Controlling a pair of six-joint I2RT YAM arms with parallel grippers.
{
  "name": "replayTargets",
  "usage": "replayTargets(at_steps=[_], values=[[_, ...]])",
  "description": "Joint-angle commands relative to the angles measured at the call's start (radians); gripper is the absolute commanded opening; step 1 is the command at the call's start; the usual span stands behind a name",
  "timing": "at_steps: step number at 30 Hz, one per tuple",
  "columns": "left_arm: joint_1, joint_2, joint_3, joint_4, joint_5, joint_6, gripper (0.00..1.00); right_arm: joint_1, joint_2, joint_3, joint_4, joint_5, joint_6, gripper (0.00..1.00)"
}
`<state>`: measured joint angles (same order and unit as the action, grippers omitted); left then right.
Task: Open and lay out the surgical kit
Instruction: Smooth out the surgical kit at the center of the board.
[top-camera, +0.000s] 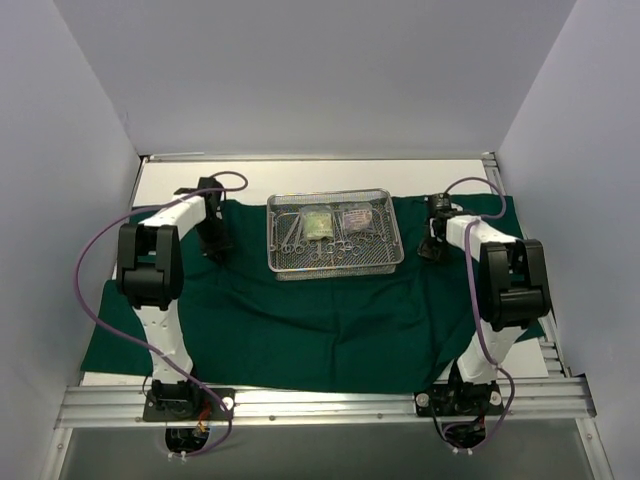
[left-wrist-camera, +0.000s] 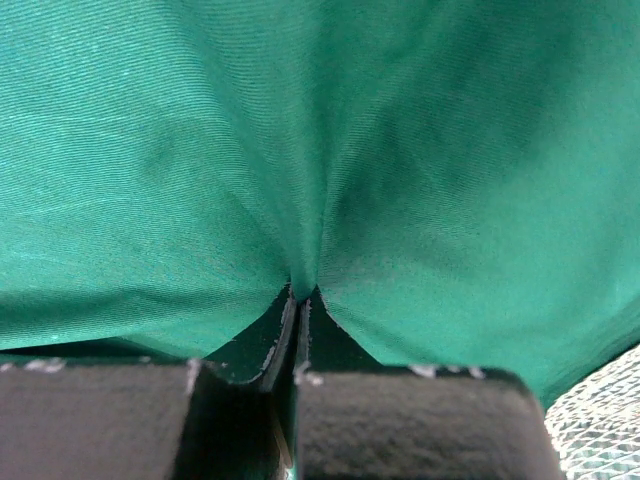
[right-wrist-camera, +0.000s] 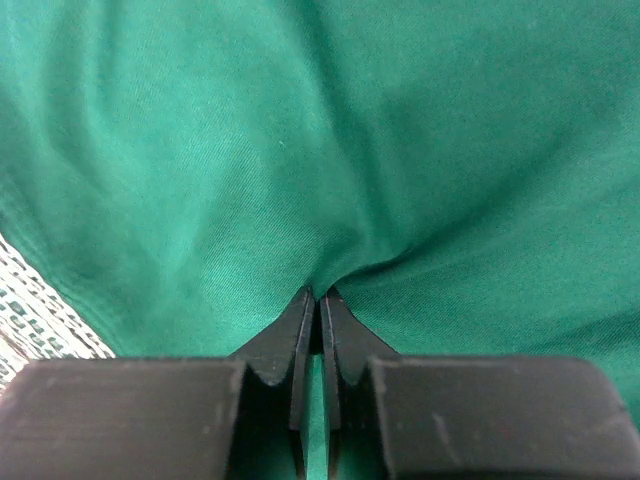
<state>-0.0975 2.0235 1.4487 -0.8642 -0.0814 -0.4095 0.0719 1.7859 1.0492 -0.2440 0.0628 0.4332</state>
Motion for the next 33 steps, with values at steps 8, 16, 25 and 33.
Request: replayTargets(at_steps=[8,16,25,33], values=[[0.058,0.248,0.378,-0.025,-0.038,-0.012,0.02,-0.004,0.253,0.188,-0.024,-0.017,0.032,0.0],[0.073,0.432,0.717,-0.093,-0.046,-0.012,0.02,-0.004,0.401,0.394,-0.032,-0.031,0.059,0.0],[0.073,0.583,0.955,-0.117,-0.02,-0.029,0.03,-0.018,0.517,0.557,-0.043,-0.021,0.067,0.0],[0.076,0.574,0.948,-0.154,-0.044,-0.046,0.16,-0.023,0.512,0.597,-0.067,-0.027,0.041,0.06]])
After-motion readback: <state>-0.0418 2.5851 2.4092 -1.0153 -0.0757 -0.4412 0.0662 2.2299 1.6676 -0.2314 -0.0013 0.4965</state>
